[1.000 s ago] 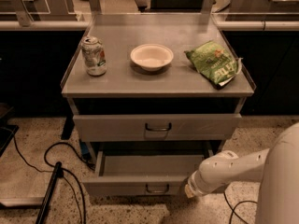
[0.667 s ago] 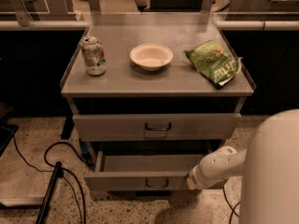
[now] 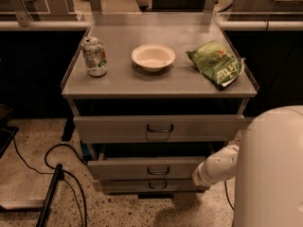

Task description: Close middle drawer

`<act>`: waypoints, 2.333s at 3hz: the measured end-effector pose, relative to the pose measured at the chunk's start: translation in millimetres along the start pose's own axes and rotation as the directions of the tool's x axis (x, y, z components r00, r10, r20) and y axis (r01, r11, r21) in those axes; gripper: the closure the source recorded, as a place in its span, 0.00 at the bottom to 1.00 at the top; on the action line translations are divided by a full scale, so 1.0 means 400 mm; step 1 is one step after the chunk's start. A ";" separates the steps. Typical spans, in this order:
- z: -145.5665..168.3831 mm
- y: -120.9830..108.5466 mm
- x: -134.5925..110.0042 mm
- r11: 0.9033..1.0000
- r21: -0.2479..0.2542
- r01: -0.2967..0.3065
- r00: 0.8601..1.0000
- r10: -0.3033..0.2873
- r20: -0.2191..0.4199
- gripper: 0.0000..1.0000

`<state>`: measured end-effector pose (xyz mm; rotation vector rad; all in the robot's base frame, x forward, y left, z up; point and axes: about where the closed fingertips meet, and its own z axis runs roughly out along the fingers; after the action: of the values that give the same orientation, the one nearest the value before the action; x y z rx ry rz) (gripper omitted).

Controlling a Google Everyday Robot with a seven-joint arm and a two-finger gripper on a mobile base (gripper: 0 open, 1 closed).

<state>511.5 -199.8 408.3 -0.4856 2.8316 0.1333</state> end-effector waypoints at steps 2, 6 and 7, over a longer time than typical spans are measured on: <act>0.031 -0.044 -0.098 0.998 0.033 -0.058 0.997 0.056 0.054 1.00; 0.035 -0.084 -0.194 0.994 0.054 -0.090 0.989 0.083 0.126 1.00; 0.003 -0.115 -0.129 0.992 0.064 -0.106 0.992 0.101 0.070 1.00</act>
Offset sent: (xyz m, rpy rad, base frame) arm 0.0989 -0.0036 0.0002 0.0020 -0.1291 -0.1333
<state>574.3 -226.5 419.4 -0.3135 2.7855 0.0715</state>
